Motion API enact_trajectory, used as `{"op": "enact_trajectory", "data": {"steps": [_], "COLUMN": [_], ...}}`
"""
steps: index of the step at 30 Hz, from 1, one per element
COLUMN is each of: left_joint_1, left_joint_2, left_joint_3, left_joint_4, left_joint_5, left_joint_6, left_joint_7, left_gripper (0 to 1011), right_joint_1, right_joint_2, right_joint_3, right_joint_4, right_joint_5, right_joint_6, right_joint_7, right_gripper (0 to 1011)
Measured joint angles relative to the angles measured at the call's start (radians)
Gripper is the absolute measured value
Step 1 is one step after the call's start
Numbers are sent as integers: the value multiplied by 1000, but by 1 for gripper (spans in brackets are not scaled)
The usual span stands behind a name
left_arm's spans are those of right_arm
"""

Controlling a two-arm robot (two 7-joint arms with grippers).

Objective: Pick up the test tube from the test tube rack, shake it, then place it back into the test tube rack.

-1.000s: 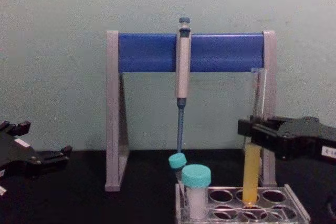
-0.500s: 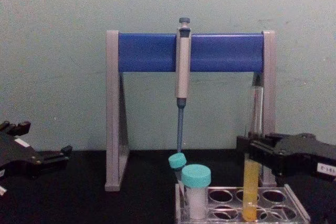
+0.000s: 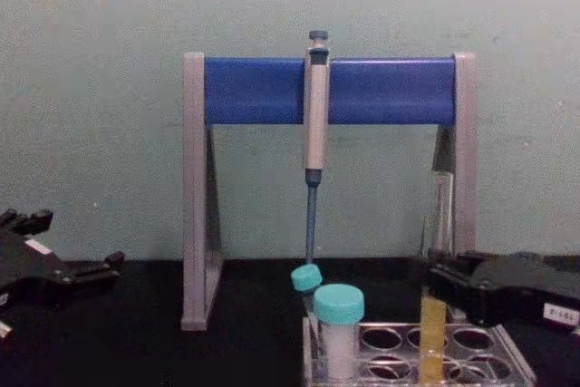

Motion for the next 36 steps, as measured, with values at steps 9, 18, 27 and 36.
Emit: {"op": "enact_trajectory", "data": {"steps": [9,18,27,36], "left_joint_1": [0,0,0,0], "left_joint_2": [0,0,0,0], "left_joint_3": [0,0,0,0], "left_joint_4": [0,0,0,0], "left_joint_5": [0,0,0,0], "left_joint_6": [0,0,0,0], "left_joint_7": [0,0,0,0], "left_gripper": [1010,1010,1010,1010], "right_joint_1": [2,3,3,2], "right_joint_2": [-8,-11,-11,-10], "right_joint_3": [1,0,0,0], "right_joint_4": [15,20,20,20], "right_joint_5": [-7,-14,-15,-15], "right_joint_6": [3,7,7,9], "right_joint_7": [-1,-3,-4,-4], "right_gripper": [229,229,229,373]}}
